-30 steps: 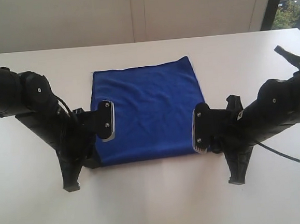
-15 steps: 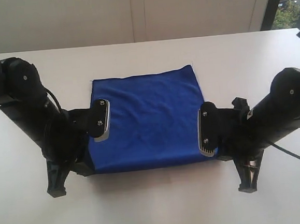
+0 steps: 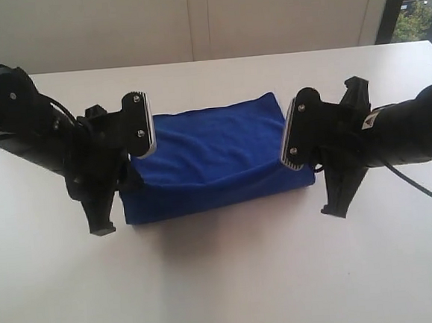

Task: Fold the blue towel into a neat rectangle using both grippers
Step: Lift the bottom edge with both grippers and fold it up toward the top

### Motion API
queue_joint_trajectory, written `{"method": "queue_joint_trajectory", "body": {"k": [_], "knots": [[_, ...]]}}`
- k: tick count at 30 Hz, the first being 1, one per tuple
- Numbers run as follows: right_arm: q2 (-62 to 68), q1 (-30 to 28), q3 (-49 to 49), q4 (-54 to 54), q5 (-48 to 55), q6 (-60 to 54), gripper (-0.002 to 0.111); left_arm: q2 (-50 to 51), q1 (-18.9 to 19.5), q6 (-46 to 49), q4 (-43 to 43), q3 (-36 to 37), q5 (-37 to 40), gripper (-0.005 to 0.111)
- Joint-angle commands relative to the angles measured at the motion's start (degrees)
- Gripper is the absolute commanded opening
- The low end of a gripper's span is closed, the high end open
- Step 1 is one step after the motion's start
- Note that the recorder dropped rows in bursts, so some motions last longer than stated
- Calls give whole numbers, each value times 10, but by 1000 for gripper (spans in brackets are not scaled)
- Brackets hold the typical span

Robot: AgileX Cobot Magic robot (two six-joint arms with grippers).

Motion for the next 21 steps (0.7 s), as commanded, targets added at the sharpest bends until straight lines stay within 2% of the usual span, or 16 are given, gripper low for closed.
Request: {"method": "queue_joint_trajectory", "body": {"k": [1,6,13,21], "knots": [[5,0,2,2,-62,11,0,-5,-1,-13,-4,4,-60,0],[9,0,2,2,-45,18,0,-6,-1,-15,-4,4,-52,0],[-19,15,6,2,25,20,0,-27,-1,-18,5,4,39,0],[-96,63,61,2,25,34,0,-82,-1,-42,7,4,132,0]]}}
